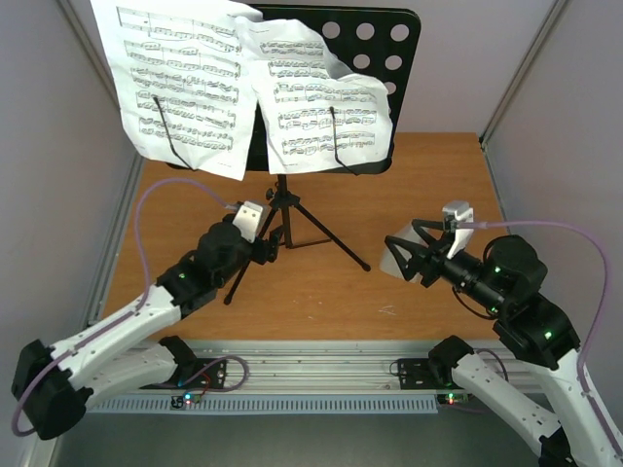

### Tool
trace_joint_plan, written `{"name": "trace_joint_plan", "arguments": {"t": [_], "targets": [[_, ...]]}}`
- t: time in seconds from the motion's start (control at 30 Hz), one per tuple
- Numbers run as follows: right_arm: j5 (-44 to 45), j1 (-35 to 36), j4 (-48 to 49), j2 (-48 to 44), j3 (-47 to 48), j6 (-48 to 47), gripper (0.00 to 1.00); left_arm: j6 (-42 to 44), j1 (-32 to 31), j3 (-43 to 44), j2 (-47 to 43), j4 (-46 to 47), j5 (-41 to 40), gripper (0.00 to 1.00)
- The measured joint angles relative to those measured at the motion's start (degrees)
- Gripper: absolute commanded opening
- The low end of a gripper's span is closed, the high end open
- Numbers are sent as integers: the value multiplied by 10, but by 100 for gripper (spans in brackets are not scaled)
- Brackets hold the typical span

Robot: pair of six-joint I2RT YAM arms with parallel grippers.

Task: Pack up the instrument practice props
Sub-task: Adjust the music stand at the center of the board, then pick up the sheet music from the music stand.

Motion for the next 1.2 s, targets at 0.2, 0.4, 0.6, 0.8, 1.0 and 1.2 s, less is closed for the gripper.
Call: {"name": "trace_joint_plan", "arguments": {"t": [0.2,0.4,0.6,0.8,1.0,1.2], "targets": [[-38,0,-21,38,71,28,85,-64,0,47,-97,-117,65,89],[-79,0,-23,103,128,45,84,-138,1,97,-165,-226,189,85],[-118,0,-14,157,180,64,81,-174,1,235,-156,-294,354,81],[-163,0,16,196,225,93,80,-212,1,375,-136,-303,448,81],[-187,0,60,240,259,127,76,-213,1,528,-54,-341,441,77],[-178,0,90,293,290,151,72,-176,1,614,28,-390,352,70]]}}
